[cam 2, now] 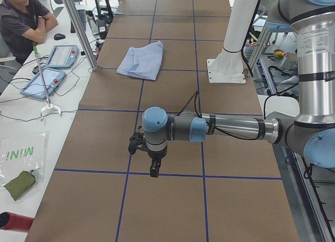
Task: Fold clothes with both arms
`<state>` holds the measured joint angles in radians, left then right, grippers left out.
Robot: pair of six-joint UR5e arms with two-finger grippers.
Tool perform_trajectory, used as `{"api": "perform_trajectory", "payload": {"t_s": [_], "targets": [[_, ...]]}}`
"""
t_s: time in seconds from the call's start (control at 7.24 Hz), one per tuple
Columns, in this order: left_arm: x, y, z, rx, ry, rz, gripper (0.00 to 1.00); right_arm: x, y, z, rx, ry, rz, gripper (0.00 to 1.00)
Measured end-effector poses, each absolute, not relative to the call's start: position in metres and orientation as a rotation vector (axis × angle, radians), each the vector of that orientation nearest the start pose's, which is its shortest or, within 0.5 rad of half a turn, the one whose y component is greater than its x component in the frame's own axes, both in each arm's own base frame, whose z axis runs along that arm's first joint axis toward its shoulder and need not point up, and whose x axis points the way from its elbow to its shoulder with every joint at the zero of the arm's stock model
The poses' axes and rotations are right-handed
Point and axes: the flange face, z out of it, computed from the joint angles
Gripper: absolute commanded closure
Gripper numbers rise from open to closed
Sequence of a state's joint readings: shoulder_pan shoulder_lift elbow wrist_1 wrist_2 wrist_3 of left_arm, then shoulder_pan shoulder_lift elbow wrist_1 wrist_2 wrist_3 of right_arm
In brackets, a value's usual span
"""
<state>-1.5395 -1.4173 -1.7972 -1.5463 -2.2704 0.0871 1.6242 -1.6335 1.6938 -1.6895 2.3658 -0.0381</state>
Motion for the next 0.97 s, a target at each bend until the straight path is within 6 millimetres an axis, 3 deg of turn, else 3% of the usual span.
{"api": "perform_trajectory", "payload": {"t_s": [0.97], "targets": [[-0.055, -0.434, 0.622, 0.077, 0.698, 0.135, 0.0, 0.063, -0.462, 0.642, 0.013, -0.746, 0.016, 0.0]]}}
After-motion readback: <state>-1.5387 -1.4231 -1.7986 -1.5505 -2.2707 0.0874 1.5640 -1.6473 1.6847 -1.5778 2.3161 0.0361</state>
